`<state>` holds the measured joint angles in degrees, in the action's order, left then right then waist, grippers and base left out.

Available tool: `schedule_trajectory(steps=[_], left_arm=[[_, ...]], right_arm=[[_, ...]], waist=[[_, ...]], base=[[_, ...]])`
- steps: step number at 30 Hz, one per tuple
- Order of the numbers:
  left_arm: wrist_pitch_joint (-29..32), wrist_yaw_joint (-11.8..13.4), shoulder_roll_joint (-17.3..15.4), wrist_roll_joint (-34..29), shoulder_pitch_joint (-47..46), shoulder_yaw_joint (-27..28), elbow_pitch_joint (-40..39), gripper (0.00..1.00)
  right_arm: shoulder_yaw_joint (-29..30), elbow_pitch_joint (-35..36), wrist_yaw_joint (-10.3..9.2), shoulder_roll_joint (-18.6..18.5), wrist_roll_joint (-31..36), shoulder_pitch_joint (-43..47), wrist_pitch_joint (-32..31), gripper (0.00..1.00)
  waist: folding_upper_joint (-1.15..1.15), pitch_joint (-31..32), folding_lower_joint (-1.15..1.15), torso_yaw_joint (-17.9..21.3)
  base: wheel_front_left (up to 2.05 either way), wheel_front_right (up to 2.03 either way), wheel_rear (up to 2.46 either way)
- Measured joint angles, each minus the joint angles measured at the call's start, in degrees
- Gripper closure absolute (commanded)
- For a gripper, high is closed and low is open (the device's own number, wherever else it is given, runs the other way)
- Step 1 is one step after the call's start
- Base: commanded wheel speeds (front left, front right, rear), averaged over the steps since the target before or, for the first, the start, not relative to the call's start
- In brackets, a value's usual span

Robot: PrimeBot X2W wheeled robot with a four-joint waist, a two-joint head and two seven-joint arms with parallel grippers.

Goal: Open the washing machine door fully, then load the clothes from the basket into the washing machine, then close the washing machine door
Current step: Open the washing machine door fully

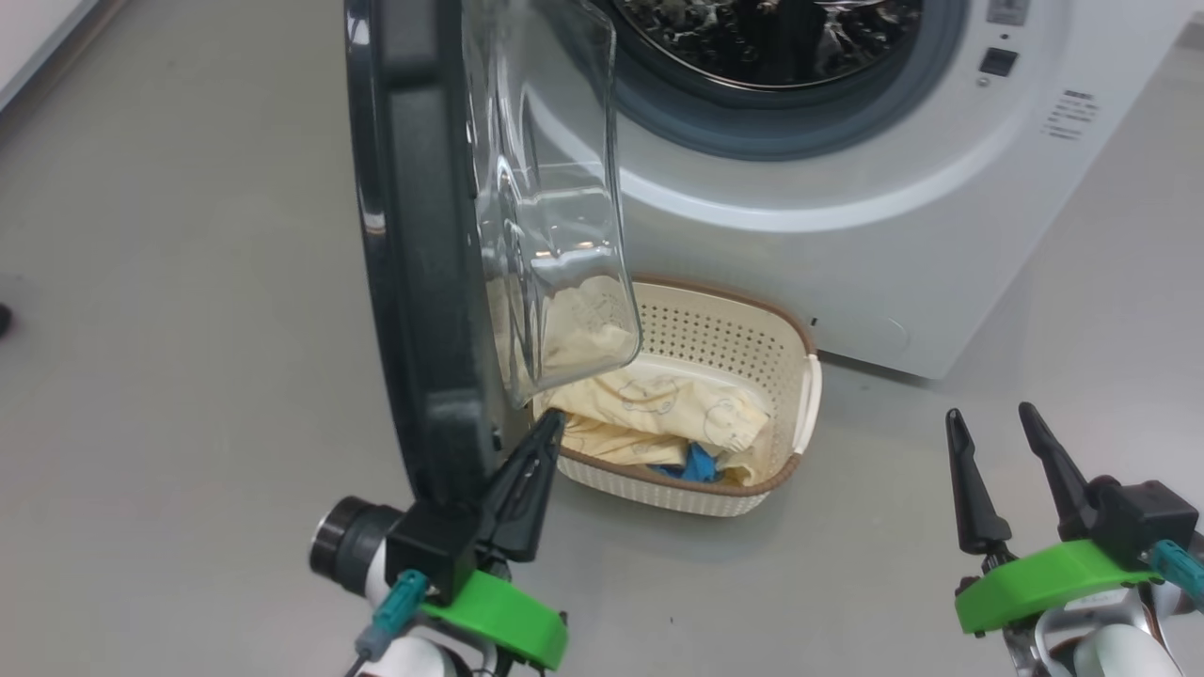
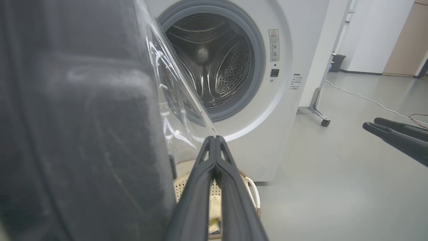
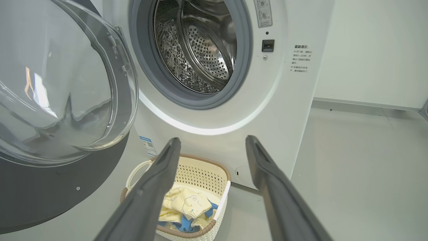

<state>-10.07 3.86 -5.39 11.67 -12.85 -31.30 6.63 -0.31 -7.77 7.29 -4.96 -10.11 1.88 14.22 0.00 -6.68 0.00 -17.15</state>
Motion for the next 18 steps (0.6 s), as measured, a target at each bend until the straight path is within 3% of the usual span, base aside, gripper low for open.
schedule_trajectory(steps=[9,18], left_arm=[[0.03,3.02,-1.98,1.52,0.36,4.32,0.20,1.00],[-0.57,4.83,-3.37,4.31,0.39,9.49,1.82,1.00]], right_arm=[[-0.32,0.00,0.00,-0.13,-0.41,-0.02,-0.12,0.00],[-0.56,0.49,0.00,-0.59,-0.41,-0.02,-0.79,0.00]], waist=[[0.00,0.00,0.00,-3.74],[0.00,-0.92,0.00,-4.18]], base=[[0.00,0.00,0.00],[0.00,0.00,0.00]])
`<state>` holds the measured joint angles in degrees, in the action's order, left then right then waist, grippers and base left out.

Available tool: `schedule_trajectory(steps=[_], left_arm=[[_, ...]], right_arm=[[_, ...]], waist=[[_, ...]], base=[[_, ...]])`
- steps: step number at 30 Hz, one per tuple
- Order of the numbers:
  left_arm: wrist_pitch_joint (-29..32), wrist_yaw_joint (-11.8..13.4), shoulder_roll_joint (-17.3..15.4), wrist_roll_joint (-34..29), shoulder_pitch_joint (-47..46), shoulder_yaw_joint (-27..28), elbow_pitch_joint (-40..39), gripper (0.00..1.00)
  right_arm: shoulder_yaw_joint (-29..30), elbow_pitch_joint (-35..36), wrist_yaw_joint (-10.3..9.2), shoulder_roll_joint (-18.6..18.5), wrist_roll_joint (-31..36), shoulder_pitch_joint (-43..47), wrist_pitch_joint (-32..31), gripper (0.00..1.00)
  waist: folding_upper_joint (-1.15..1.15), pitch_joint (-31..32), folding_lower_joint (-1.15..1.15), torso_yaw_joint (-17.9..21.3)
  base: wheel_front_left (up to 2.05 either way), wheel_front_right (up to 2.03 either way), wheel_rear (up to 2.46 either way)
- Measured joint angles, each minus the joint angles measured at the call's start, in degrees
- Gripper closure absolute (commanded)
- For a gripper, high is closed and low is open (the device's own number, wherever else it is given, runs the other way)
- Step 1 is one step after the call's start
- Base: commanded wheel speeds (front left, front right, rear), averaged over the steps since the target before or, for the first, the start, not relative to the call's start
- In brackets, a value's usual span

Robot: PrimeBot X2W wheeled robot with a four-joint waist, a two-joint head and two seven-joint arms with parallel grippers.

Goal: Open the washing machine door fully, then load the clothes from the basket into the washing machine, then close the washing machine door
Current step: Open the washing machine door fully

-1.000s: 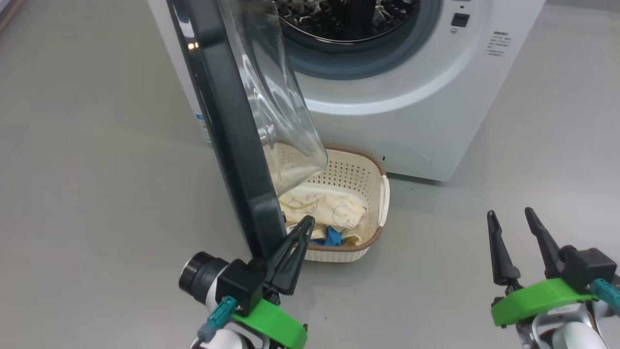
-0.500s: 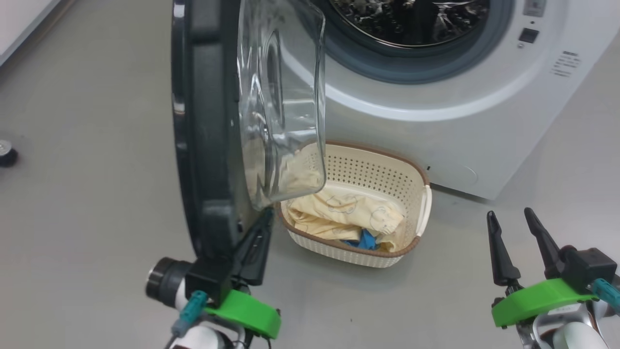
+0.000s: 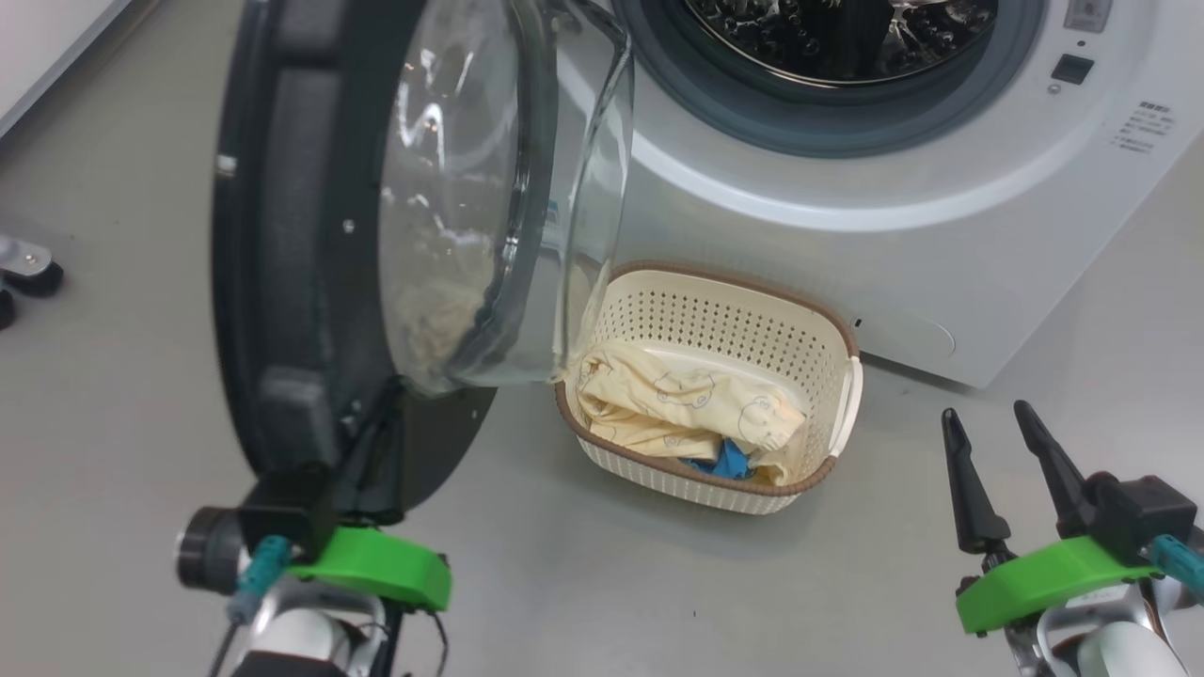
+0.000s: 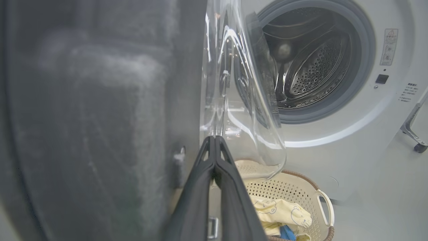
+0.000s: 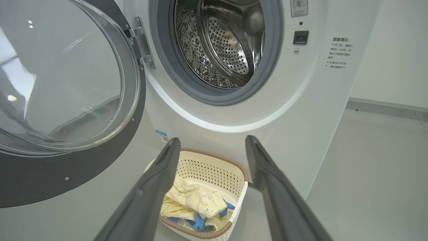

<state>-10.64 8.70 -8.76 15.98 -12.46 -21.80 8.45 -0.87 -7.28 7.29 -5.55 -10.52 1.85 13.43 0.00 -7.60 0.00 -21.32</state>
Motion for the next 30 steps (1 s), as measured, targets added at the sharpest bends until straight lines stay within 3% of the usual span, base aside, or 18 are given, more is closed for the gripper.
schedule_trajectory(steps=[15,23,30], left_arm=[[-2.53,4.27,-3.81,6.62,-1.49,14.28,4.58,1.00],[-3.25,3.50,-6.54,8.34,-5.50,18.09,8.56,1.00],[-3.55,2.85,-6.73,9.05,-9.71,19.22,12.93,1.00]], right_arm=[[-0.02,3.18,0.00,-2.18,0.00,-0.12,-3.37,0.00],[-0.13,5.66,0.00,-3.74,0.00,-1.57,-5.66,0.00],[0.08,7.34,0.00,-4.85,0.00,-2.26,-7.00,0.00]], waist=[[0.00,-2.68,0.00,-0.01],[0.00,-5.27,0.00,0.38],[0.00,-7.77,0.00,1.25]], base=[[0.00,0.00,0.00],[0.00,0.00,0.00],[0.00,0.00,0.00]])
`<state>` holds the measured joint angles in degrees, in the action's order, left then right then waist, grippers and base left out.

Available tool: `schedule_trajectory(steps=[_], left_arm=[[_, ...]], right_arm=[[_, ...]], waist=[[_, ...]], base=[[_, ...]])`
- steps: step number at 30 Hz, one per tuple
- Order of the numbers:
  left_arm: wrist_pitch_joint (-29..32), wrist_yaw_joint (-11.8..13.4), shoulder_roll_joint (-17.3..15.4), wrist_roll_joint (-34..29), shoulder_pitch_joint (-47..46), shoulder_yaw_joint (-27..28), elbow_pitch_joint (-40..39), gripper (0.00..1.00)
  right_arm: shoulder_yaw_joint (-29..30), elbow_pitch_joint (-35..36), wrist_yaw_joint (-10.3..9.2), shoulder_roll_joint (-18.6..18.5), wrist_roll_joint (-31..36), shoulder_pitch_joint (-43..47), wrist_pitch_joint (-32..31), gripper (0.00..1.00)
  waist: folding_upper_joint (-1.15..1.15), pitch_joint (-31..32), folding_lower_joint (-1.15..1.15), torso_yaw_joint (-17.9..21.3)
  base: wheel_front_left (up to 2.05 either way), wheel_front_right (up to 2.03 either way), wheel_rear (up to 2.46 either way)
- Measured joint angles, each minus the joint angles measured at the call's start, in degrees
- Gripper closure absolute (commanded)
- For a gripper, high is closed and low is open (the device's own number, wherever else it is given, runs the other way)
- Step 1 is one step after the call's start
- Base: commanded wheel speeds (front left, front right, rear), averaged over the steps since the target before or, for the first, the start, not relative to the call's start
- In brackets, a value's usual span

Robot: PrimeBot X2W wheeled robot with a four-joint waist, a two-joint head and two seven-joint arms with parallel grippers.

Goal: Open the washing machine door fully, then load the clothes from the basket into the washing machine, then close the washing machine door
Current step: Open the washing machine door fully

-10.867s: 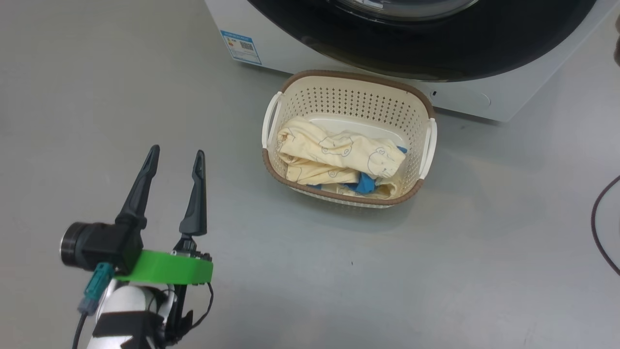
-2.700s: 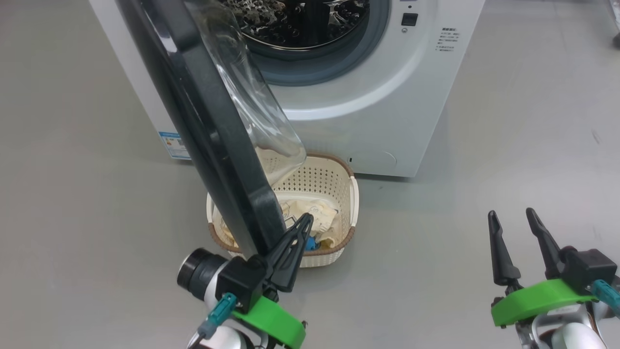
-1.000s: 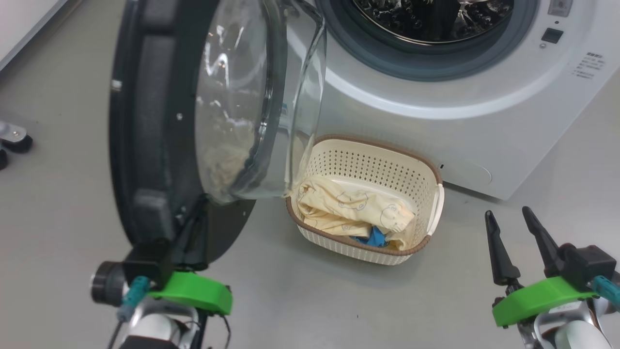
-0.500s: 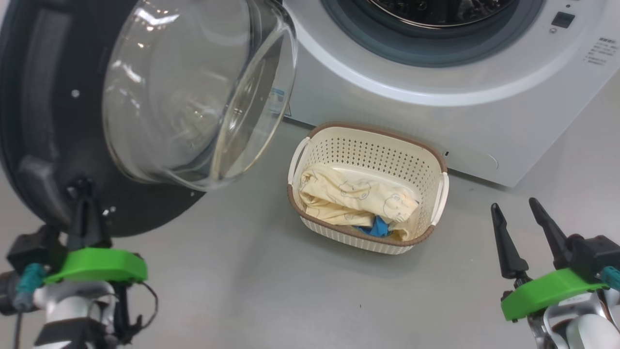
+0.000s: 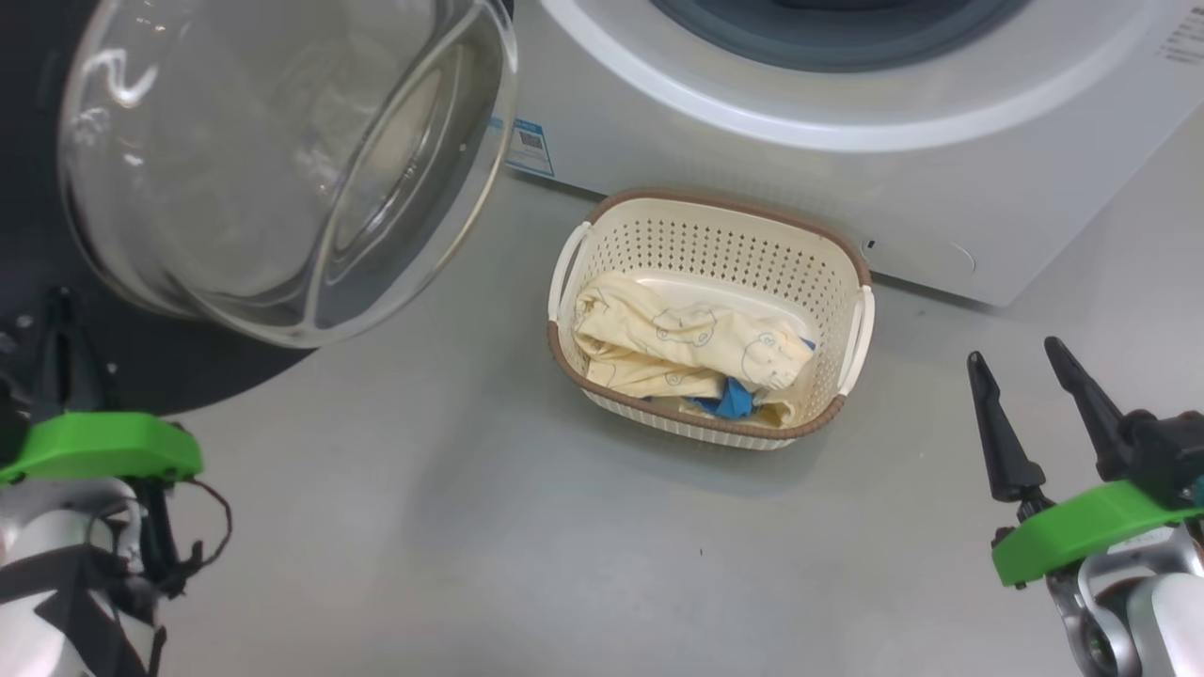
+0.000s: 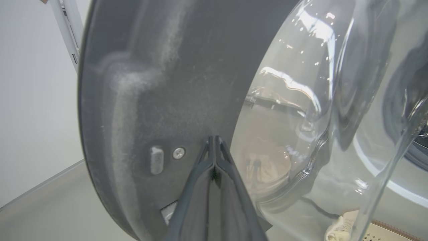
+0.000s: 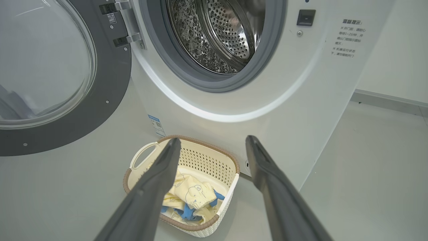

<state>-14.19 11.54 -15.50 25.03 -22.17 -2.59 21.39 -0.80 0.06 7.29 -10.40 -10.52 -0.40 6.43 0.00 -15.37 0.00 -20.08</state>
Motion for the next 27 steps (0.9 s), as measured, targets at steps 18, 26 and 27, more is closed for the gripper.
schedule_trajectory(steps=[18,26,27], left_arm=[[-0.18,-1.76,-0.46,-1.29,-3.45,6.32,4.69,1.00],[-0.19,-1.93,1.27,-5.22,1.47,6.39,-4.76,1.00],[-0.21,-1.93,1.52,-5.58,2.43,6.08,-5.98,1.00]], right_arm=[[0.47,1.21,0.00,-0.07,0.00,-0.85,-0.80,0.00],[-0.14,-1.14,0.00,2.12,-0.08,-1.23,1.98,0.00],[-0.24,-1.35,0.00,2.38,-0.08,-1.23,2.26,0.00]], waist=[[0.00,-0.77,0.00,1.82],[0.00,2.71,0.00,3.25],[0.00,3.16,0.00,3.51]], base=[[0.00,0.00,0.00],[0.00,0.00,0.00],[0.00,0.00,0.00]])
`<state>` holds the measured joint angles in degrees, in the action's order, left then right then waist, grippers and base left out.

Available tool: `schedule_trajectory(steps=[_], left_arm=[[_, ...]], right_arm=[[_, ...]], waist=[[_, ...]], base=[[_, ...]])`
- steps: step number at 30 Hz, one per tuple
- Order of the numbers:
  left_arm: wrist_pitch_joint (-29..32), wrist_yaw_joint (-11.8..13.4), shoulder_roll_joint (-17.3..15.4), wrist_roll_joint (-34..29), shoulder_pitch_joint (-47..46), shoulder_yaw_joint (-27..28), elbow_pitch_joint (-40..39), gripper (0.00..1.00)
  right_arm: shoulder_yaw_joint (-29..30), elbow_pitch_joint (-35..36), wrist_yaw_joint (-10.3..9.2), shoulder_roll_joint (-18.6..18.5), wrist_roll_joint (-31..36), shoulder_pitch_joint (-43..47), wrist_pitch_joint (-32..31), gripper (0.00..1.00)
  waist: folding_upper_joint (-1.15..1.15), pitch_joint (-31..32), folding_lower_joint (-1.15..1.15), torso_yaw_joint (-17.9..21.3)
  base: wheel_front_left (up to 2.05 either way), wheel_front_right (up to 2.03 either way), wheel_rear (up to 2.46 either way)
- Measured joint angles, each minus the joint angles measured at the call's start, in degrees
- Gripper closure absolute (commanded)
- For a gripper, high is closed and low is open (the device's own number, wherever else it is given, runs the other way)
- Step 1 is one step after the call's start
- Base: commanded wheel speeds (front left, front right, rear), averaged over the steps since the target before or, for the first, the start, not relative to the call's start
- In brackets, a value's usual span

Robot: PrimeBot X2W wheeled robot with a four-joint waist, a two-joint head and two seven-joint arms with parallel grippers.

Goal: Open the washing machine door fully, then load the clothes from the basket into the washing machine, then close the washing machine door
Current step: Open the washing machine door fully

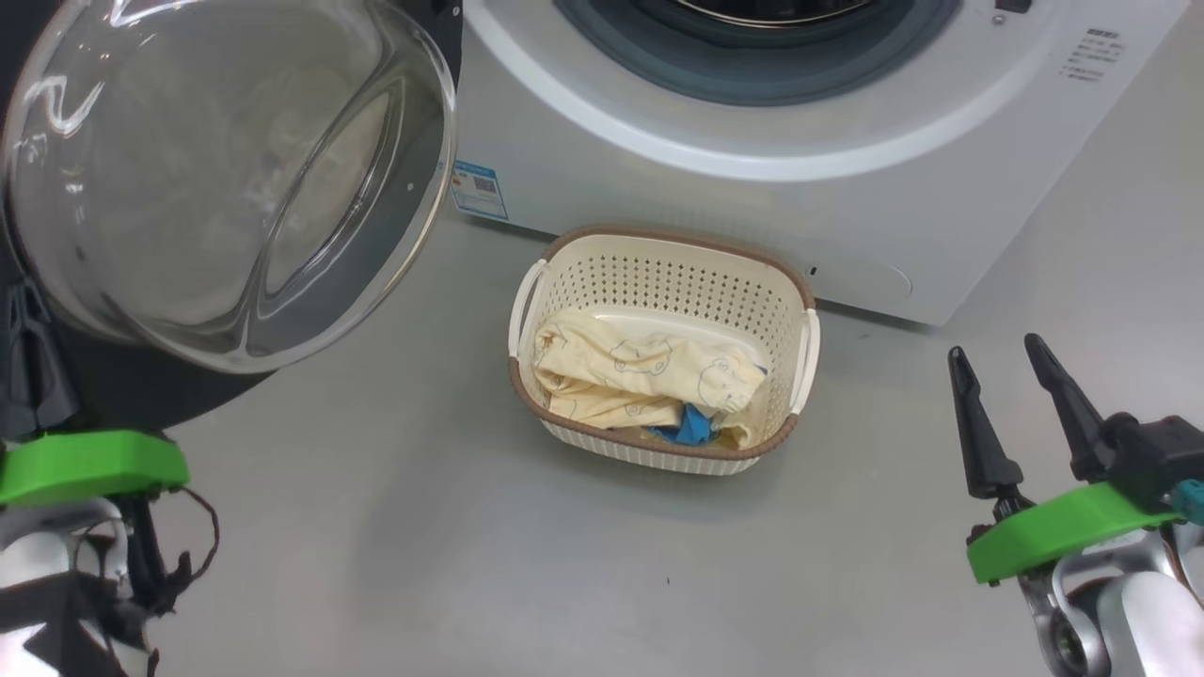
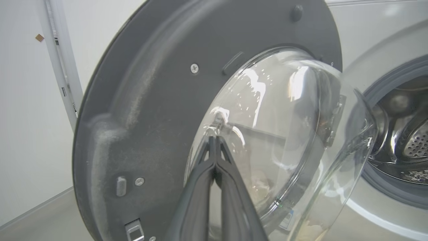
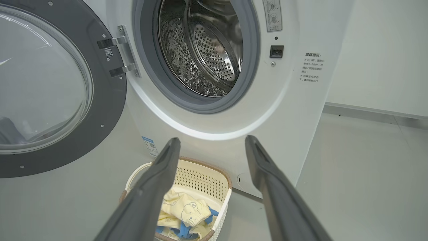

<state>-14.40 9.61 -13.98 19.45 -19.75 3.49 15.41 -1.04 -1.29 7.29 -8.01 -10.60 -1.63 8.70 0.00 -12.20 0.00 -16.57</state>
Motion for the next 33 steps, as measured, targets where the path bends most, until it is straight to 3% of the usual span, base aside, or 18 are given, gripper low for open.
schedule_trajectory(steps=[7,16,25,26,27,29,30,33], left_arm=[[0.01,-0.01,-0.02,-1.33,5.05,-1.44,-9.62,1.00],[4.23,0.52,-1.77,-2.68,9.18,-2.48,-22.93,1.00],[5.32,-1.09,-1.88,-2.82,16.06,-7.05,-25.68,1.00],[5.24,-1.52,-1.89,-2.85,16.80,-7.60,-25.42,0.89],[4.48,-2.03,-1.86,-3.32,18.22,-8.24,-24.75,0.56],[4.32,-2.04,-1.86,-3.32,19.66,-8.48,-24.18,0.11],[4.21,-2.04,-1.85,-3.32,20.42,-8.48,-23.95,0.00],[3.26,-2.55,-1.80,-3.30,22.10,-9.03,-23.52,0.00]], right_arm=[[-0.75,-1.47,0.00,1.35,0.01,0.09,1.99,0.00],[-0.96,-1.48,0.00,1.94,0.01,0.14,2.98,0.00],[-2.70,-0.86,0.00,2.03,0.10,1.54,3.77,0.00],[-2.78,-0.85,0.00,2.04,0.10,1.72,3.91,0.00],[-2.97,-0.83,0.00,2.04,0.10,2.05,3.91,0.00],[-3.03,-0.79,0.00,2.04,0.11,2.42,3.92,0.00],[-3.11,-0.79,0.00,2.04,0.13,2.59,3.92,0.00],[-3.13,-0.55,0.00,2.05,0.29,2.94,3.97,0.00]], waist=[[0.00,2.79,0.00,2.46],[0.00,4.32,0.00,7.28],[0.00,5.31,0.00,12.15],[0.00,5.52,0.00,12.49],[0.00,6.01,0.00,13.12],[0.00,6.54,0.00,13.64],[0.00,6.80,0.00,13.87],[0.00,7.54,0.00,14.27]], base=[[0.00,0.00,0.00],[0.00,0.00,0.00],[0.00,0.00,0.00],[0.00,0.00,0.00],[0.00,0.00,0.00],[0.00,0.00,0.00],[0.00,0.00,0.00],[0.00,0.00,0.00]])
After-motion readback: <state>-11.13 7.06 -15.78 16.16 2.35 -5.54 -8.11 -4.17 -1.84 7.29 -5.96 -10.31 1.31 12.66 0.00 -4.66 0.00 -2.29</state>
